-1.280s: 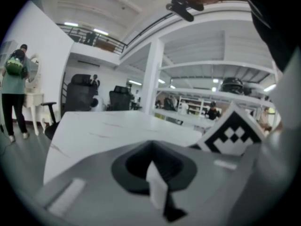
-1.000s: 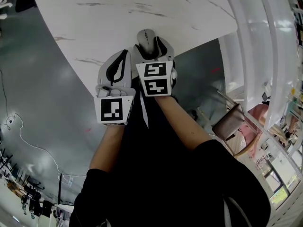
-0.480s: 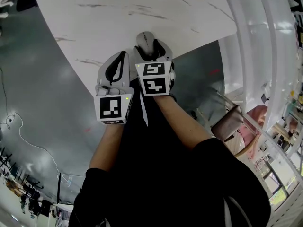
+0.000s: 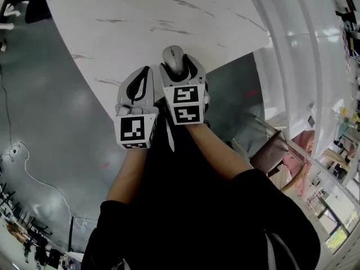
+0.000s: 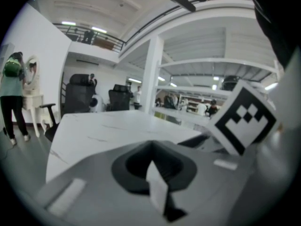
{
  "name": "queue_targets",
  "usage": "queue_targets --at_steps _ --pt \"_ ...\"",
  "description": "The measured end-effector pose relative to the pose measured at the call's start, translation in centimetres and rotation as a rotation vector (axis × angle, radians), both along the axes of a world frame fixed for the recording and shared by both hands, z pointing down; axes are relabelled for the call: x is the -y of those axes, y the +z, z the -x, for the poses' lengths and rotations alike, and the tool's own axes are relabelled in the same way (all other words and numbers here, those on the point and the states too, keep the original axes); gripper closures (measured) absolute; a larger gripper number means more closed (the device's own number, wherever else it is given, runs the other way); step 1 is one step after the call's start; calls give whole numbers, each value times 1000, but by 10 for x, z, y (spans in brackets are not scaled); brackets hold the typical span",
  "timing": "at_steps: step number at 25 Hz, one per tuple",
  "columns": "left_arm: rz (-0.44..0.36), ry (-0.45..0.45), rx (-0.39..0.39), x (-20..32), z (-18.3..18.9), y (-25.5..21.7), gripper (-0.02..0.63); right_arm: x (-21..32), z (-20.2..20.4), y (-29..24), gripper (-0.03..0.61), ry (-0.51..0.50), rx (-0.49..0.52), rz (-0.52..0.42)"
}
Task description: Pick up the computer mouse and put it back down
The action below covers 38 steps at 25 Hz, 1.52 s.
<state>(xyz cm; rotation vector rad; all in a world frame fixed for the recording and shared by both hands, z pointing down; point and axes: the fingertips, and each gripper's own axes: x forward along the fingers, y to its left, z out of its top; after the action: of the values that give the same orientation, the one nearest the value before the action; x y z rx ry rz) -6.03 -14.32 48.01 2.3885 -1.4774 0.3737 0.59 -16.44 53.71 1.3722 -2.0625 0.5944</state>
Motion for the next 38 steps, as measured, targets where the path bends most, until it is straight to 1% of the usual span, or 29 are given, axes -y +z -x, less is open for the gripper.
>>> queue_targets --at_steps 5,10,14,19,22,26,38 --pt "-51 -5 2 3 -1 -30 608 5 -7 -48 316 -12 6 -99" --pt "-134 -6 -1 5 -3 -71 608 10 -21 -105 316 -7 14 -212" --pt "-188 -30 3 6 0 -99 609 7 -34 -144 316 6 25 -293" --pt "-270 -47 -1 5 4 -137 607 2 -42 -186 316 9 56 -377" --pt "-301 -58 -1 5 5 -153 608 4 -43 -205 316 -1 65 -420" --pt "-316 -69 -8 6 6 -161 607 5 -43 -215 316 -11 75 -440" --pt "-300 -63 -9 7 -1 -158 607 6 -43 -211 316 -22 81 -427"
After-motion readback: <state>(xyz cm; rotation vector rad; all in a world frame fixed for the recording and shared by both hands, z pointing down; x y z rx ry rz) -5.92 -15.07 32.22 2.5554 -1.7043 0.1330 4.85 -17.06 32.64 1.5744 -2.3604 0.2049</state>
